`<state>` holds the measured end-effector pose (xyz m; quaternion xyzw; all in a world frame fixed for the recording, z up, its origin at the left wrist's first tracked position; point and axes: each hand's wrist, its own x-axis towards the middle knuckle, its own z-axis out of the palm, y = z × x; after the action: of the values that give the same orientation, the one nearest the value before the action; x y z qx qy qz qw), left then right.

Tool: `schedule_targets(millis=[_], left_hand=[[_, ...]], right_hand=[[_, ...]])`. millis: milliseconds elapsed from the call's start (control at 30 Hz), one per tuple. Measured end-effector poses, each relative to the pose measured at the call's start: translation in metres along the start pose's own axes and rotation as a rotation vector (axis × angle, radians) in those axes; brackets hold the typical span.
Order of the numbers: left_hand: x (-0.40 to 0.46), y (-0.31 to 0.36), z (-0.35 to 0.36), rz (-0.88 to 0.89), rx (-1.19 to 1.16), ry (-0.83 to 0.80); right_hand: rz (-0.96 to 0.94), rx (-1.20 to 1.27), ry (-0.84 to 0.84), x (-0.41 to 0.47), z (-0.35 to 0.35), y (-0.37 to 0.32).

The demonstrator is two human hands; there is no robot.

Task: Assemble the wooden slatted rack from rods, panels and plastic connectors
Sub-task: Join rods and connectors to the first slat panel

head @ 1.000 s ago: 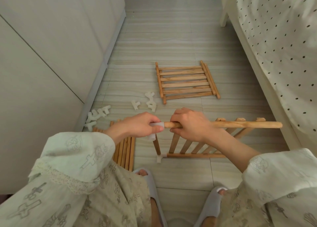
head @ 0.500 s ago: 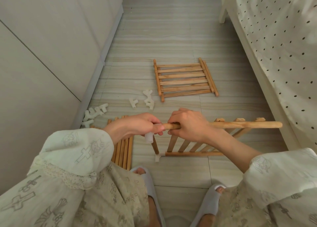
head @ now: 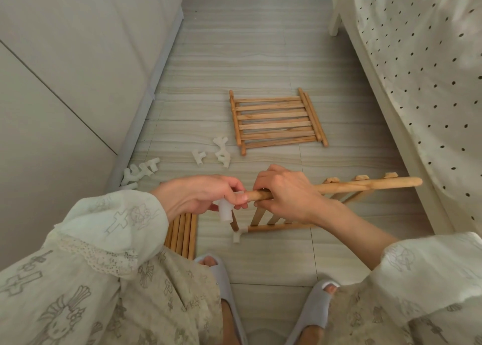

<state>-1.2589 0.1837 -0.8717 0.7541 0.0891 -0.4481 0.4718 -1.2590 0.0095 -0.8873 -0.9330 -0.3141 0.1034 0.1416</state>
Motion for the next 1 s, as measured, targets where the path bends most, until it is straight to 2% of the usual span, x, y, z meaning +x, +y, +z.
schedule_targets(millis=[100, 267, 467, 667, 767, 867, 933, 1000], left_hand=[[0.001, 0.003, 0.003, 0.041, -0.031, 0.04], [-0.012, 0.021, 0.006, 0.284, 0.196, 0.151], [-0.028, 0.055, -0.002, 0.419, 0.328, 0.244], [-0.022, 0.064, -0.003, 0.488, 0.469, 0.338], [-0.01, 0.056, -0.004, 0.574, 0.363, 0.383], [0.002, 0.044, -0.011, 0.517, 0.23, 0.421], [0.009, 0.034, -0.019, 0.427, 0.151, 0.357], [0.016, 0.024, -0.023, 0.362, 0.166, 0.326]], right_hand=[[0.01, -0.003, 0.051, -0.002, -0.005, 0.002], [0.031, -0.025, 0.146, -0.01, -0.022, 0.006], [0.056, 0.067, 0.181, -0.008, -0.061, 0.007], [0.05, 0.07, 0.078, 0.0, -0.057, 0.017], [0.057, 0.072, 0.05, 0.009, -0.046, 0.02], [0.07, 0.062, 0.029, 0.024, -0.043, 0.022], [0.051, -0.01, -0.047, 0.032, -0.037, 0.022], [0.018, -0.055, -0.145, 0.038, -0.029, 0.019]])
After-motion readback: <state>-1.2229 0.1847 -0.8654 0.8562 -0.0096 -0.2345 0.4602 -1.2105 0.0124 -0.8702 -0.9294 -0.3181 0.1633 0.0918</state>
